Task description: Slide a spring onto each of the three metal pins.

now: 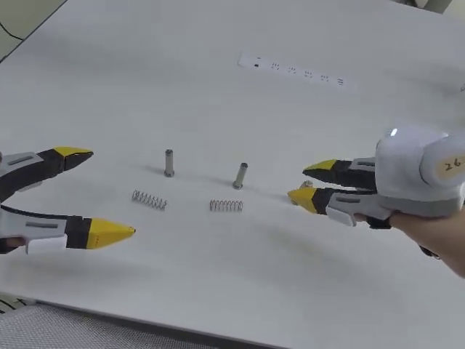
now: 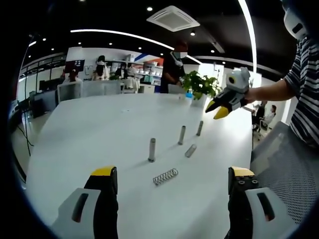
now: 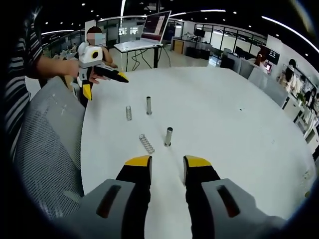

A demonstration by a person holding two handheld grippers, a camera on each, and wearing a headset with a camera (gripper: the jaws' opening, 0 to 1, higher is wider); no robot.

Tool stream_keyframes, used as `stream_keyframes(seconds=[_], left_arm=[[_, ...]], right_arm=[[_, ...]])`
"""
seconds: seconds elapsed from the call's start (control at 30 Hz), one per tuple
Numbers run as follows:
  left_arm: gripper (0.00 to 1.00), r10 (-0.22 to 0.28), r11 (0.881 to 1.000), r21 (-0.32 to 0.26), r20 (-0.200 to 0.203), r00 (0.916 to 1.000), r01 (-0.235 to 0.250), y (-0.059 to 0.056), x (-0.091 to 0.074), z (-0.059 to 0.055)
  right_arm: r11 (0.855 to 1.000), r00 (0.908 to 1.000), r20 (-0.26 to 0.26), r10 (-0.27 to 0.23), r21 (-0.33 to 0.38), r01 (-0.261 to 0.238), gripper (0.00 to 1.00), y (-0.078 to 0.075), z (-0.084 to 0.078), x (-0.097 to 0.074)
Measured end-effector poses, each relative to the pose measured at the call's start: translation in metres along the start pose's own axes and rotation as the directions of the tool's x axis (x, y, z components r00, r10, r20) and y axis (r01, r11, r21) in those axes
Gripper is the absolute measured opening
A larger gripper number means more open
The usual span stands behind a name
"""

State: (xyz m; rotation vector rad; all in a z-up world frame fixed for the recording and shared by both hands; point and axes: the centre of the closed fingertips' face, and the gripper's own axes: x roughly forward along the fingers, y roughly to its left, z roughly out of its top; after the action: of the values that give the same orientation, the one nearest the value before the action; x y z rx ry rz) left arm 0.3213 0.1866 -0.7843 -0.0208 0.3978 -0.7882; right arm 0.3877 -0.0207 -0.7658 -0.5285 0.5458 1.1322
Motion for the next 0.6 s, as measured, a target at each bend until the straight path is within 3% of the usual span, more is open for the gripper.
stream_keyframes(seconds=[0.2, 0.43, 0.6], left_arm=[[0.91, 0.001, 1.000, 0.015, -0.011, 0.9999, -0.001, 0.001, -0.001, -0.001], [0.91, 0.006, 1.000, 0.014, -0.010, 0.9999, -0.006, 0.004, -0.003, -0.001], [0.91, 0.003, 1.000, 0.013, -0.011, 0.9999, -0.003, 0.003, -0.002, -0.002]], right_arm=[[0.990, 0.9953, -0.058, 0.078, -0.114, -0.084, 0.27, 0.016, 0.007, 0.014], [0.955, 0.9822, -0.127, 0.138, -0.246, -0.166, 0.25, 0.031, 0.010, 0.034], [0.936, 0.9704, -0.156, 0.185, -0.272, -0.222, 0.25, 0.037, 0.014, 0.047]])
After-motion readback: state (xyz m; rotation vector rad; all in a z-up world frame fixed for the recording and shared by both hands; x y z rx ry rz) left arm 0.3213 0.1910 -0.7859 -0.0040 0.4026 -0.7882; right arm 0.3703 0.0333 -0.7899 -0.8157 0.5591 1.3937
